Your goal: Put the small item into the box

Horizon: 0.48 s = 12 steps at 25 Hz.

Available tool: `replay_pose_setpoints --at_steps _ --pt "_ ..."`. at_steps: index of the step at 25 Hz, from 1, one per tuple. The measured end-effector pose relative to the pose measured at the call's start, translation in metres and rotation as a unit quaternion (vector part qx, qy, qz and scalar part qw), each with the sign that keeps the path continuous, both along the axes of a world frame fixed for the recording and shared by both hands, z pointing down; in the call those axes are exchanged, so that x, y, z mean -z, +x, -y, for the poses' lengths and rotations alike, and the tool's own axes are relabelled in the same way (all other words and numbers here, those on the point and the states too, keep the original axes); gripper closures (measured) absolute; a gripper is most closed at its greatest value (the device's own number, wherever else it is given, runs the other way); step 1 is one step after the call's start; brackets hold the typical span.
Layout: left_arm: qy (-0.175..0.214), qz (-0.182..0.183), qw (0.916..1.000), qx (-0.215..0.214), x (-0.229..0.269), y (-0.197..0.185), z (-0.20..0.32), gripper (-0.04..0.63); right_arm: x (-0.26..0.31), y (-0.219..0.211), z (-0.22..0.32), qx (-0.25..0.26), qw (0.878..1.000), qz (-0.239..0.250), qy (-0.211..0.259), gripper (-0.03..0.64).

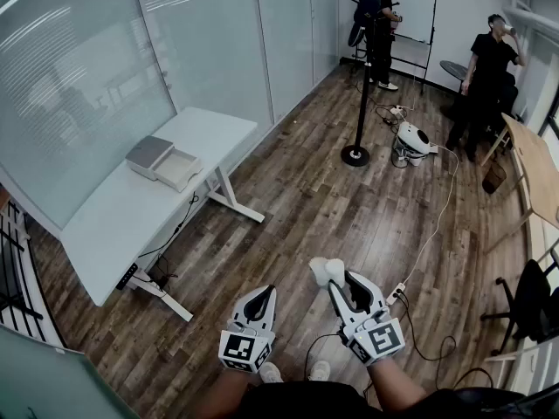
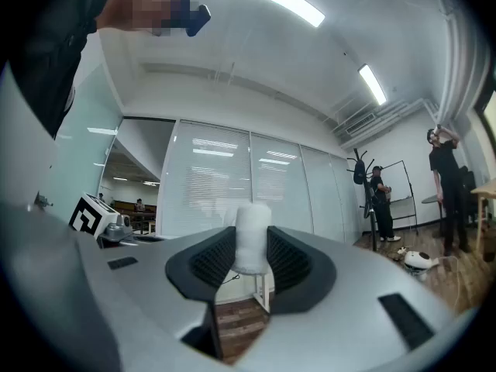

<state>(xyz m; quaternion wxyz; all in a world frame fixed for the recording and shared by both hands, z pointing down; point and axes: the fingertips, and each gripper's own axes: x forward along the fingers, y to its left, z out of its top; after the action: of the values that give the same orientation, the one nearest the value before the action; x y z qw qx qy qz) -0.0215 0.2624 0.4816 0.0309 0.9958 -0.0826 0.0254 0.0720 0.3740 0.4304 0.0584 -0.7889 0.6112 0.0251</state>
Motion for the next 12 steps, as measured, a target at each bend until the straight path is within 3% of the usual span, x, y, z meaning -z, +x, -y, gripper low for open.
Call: replay_pose_setpoints --at_steps 5,12 --pt "-0.001 -0.001 1.0 -0.007 0.001 -0.01 0.002 0.583 0.003 -0.005 0.003 -0.023 1.0 -0.001 -0.003 0.485" --pt "-0.001 -0.001 1.0 -0.01 0.001 -0.034 0.019 0.583 0.013 -0.033 0.019 -0.006 1.0 -0.01 0.015 0.477"
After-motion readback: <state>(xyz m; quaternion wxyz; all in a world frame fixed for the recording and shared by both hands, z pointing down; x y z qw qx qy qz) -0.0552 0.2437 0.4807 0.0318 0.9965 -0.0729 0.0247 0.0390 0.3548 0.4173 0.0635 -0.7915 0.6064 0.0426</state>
